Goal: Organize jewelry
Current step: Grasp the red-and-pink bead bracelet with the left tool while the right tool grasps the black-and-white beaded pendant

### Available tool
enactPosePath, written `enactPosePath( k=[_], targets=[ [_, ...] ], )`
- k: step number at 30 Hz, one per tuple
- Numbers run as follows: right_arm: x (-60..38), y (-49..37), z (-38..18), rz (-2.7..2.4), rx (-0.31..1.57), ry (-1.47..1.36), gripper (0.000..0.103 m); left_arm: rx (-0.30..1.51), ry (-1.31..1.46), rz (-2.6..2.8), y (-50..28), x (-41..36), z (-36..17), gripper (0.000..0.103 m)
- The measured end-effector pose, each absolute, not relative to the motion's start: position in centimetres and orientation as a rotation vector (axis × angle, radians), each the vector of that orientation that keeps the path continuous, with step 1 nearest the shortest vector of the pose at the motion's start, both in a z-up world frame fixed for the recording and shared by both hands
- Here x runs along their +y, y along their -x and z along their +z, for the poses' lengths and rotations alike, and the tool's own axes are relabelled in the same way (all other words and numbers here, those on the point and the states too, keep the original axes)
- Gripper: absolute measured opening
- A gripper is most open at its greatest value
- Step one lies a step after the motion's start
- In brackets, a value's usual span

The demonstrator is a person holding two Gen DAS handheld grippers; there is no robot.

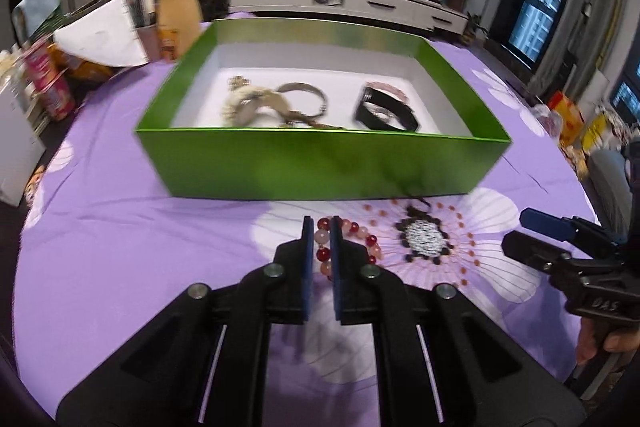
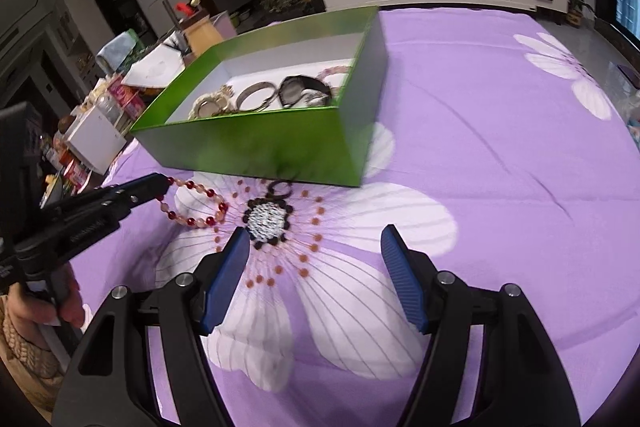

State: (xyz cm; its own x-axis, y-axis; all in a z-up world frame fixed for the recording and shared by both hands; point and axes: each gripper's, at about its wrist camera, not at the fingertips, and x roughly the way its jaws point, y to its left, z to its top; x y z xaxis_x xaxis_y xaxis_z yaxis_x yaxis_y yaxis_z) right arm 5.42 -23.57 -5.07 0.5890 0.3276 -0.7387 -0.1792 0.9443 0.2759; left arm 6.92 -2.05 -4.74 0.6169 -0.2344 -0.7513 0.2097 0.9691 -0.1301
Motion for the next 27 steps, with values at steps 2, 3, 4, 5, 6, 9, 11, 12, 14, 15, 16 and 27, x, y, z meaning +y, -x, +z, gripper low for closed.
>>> enactPosePath(
  k=[2,3,4,5,6,9,11,12,14,15,16,27],
  targets=[
    [-22.2,-6.2,-5.4,0.315,0.898,-0.158,0.068,0.870,0.041,-0.245,-6.8,-1.3,-4.5,0.007],
    [-21.6,-6.6,-5.5,0.320,0.900,-0.147,0.065,0.870,0.047,-0.238,-6.7,-0.9,-4.5,0.007],
    [-20.9,-7.0,-5.7,0.324,0.903,-0.133,0.063,0.872,0.054,-0.235,-6.7,-0.5,-4.5,0.007],
    [-20.3,-7.3,-5.9,0.327,0.906,-0.117,0.061,0.873,0.060,-0.233,-6.7,-0.4,-4.6,0.007],
    [-19.5,-7.7,-6.1,0.326,0.908,-0.094,0.057,0.874,0.067,-0.231,-6.8,-0.2,-4.6,0.007],
    [-17.8,-8.6,-6.9,0.308,0.922,-0.046,0.050,0.876,0.079,-0.230,-6.8,0.5,-4.8,0.007],
    [-16.9,-9.2,-7.5,0.279,0.928,-0.022,0.046,0.877,0.086,-0.231,-6.8,0.8,-4.9,0.007],
    [-16.7,-9.3,-7.5,0.264,0.919,-0.011,0.044,0.878,0.088,-0.233,-6.8,0.9,-5.0,0.007],
    [-16.3,-9.8,-7.6,0.237,0.913,0.010,0.042,0.880,0.092,-0.238,-6.9,1.1,-5.2,0.007],
    [-16.1,-10.0,-7.6,0.227,0.910,0.018,0.039,0.881,0.094,-0.239,-6.9,1.2,-5.3,0.007],
    [-16.0,-10.1,-7.7,0.219,0.908,0.027,0.037,0.882,0.096,-0.241,-6.9,1.3,-5.3,0.007],
    [-16.3,-9.7,-7.5,0.248,0.894,0.044,0.020,0.880,0.103,-0.257,-6.7,1.1,-5.4,0.007]
  ],
)
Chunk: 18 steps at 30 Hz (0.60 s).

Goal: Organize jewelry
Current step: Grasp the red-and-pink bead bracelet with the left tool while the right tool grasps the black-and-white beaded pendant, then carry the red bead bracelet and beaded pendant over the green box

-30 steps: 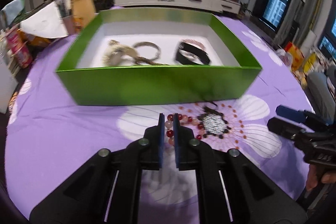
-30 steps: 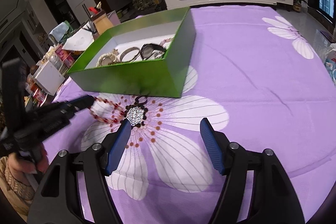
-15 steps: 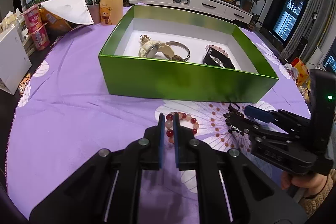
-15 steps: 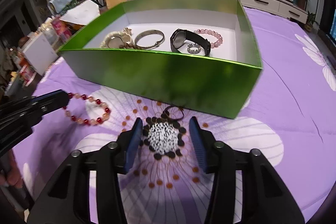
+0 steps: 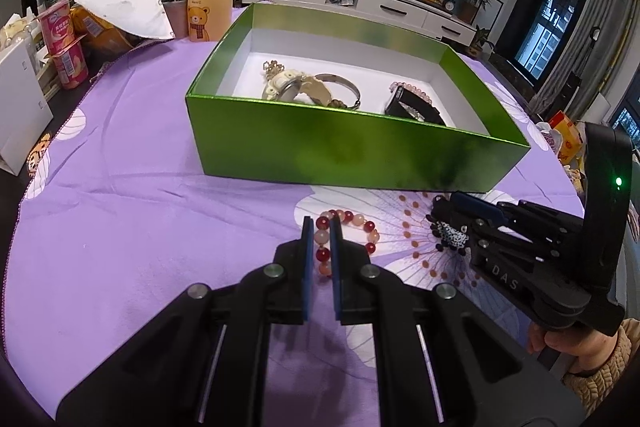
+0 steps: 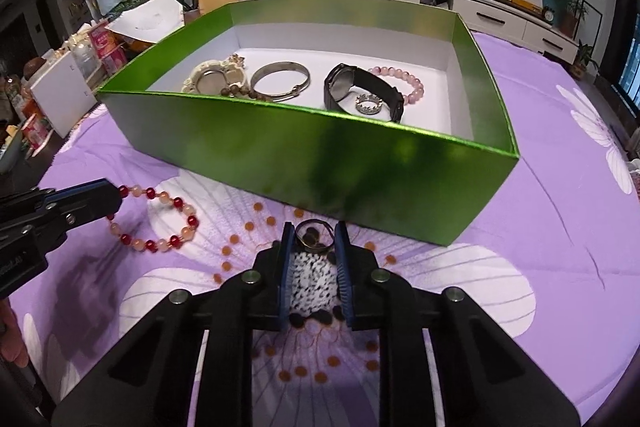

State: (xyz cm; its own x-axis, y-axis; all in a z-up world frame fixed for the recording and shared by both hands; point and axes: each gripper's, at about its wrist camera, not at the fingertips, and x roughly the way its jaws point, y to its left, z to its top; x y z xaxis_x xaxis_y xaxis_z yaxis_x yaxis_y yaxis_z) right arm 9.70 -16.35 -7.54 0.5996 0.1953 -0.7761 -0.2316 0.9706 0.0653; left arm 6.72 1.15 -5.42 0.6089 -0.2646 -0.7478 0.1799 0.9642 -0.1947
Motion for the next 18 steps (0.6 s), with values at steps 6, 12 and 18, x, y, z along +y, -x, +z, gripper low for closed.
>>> enactPosePath(
  k=[6,12,18],
  targets=[
    [-16.8,-7.9,-5.9,0.279,0.858,0.035,0.020,0.857,0.089,-0.262,-6.6,0.7,-4.2,0.007],
    [-18.6,-6.4,-2.8,0.287,0.793,0.008,0.020,0.814,0.059,-0.270,-6.4,0.0,-2.0,0.007],
    [-20.1,-5.7,0.5,0.291,0.717,-0.021,0.020,0.766,0.033,-0.276,-6.4,-1.0,0.5,0.007]
  ],
)
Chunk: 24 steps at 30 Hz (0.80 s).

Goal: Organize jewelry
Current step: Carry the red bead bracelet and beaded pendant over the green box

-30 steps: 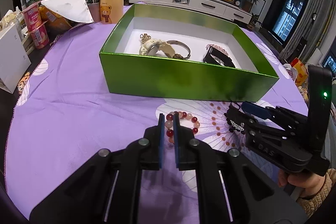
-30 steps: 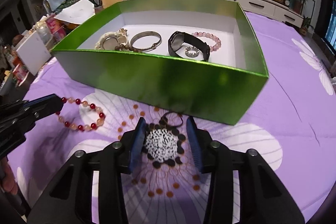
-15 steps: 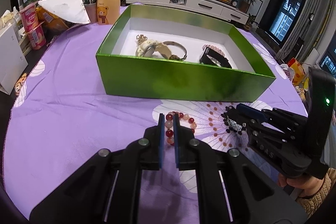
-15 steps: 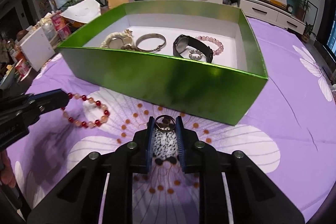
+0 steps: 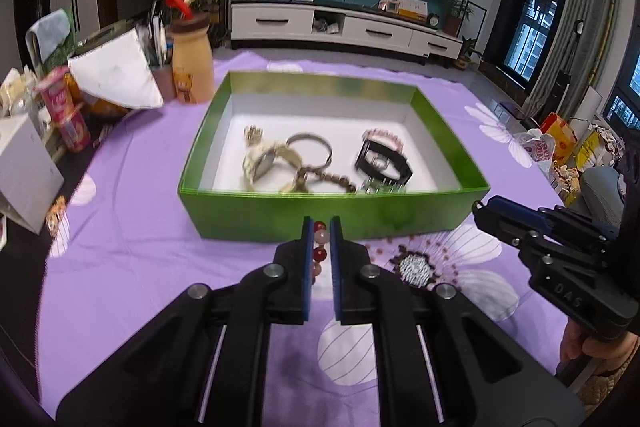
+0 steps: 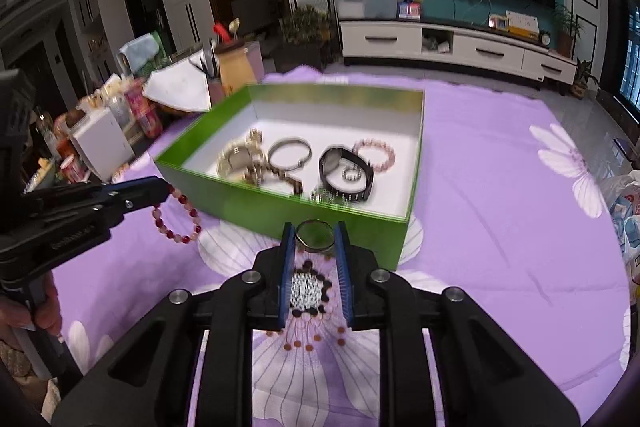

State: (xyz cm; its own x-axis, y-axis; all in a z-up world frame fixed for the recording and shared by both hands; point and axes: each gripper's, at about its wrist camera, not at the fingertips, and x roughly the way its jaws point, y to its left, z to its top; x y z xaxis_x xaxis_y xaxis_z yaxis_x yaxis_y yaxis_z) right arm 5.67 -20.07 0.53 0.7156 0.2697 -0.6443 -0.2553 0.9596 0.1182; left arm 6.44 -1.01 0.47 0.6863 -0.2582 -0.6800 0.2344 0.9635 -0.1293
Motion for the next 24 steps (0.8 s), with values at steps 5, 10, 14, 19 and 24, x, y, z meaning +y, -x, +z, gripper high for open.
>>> enactPosePath(
  k=[5,10,14,19,24],
  targets=[
    [-20.7,-5.2,2.8,0.292,0.659,-0.028,0.020,0.724,0.008,-0.294,-6.7,-2.0,2.6,0.007],
    [-20.8,-5.3,4.2,0.294,0.625,-0.029,0.020,0.683,-0.012,-0.309,-6.9,-3.0,4.4,0.007],
    [-21.0,-5.6,5.0,0.296,0.607,-0.026,0.020,0.656,-0.029,-0.320,-7.5,-3.7,5.7,0.007],
    [-21.1,-6.2,5.7,0.296,0.590,-0.024,0.020,0.630,-0.049,-0.325,-8.4,-4.4,6.9,0.007],
    [-21.0,-6.7,6.1,0.295,0.579,-0.021,0.020,0.612,-0.065,-0.325,-9.4,-4.9,7.7,0.007]
  ],
)
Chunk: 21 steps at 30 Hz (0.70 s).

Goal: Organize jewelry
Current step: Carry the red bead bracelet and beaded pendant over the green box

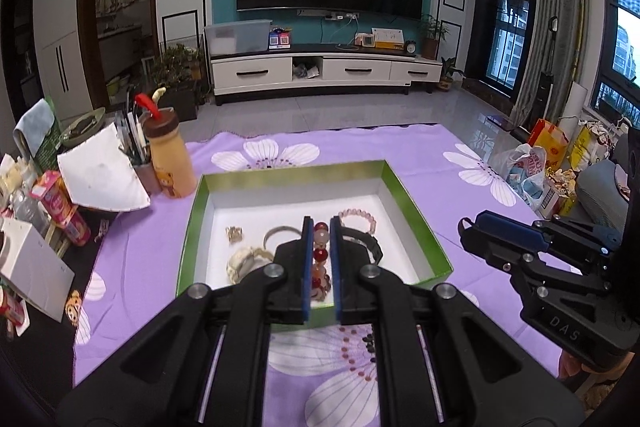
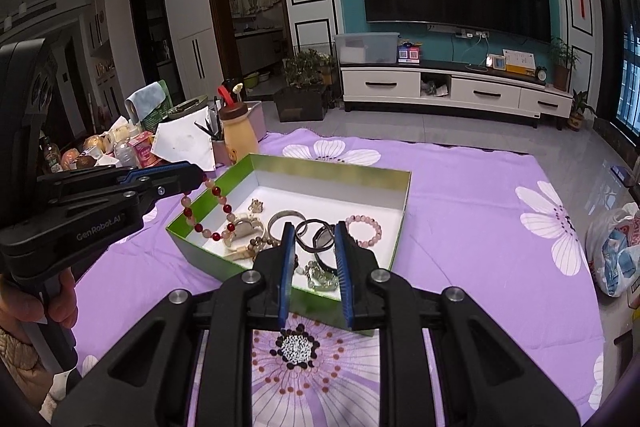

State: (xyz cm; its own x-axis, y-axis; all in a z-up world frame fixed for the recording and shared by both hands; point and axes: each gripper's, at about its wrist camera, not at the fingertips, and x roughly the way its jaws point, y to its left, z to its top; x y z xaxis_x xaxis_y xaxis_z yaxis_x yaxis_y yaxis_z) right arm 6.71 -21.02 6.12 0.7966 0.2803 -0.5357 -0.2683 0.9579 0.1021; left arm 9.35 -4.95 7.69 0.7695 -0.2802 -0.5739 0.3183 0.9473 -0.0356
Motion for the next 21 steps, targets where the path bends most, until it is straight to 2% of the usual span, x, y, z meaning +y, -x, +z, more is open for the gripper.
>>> enactPosePath(
  k=[21],
  targets=[
    [-20.8,-12.2,5.6,0.294,0.594,-0.039,0.020,0.645,-0.050,-0.292,-15.8,-5.3,6.3,0.007]
  ],
)
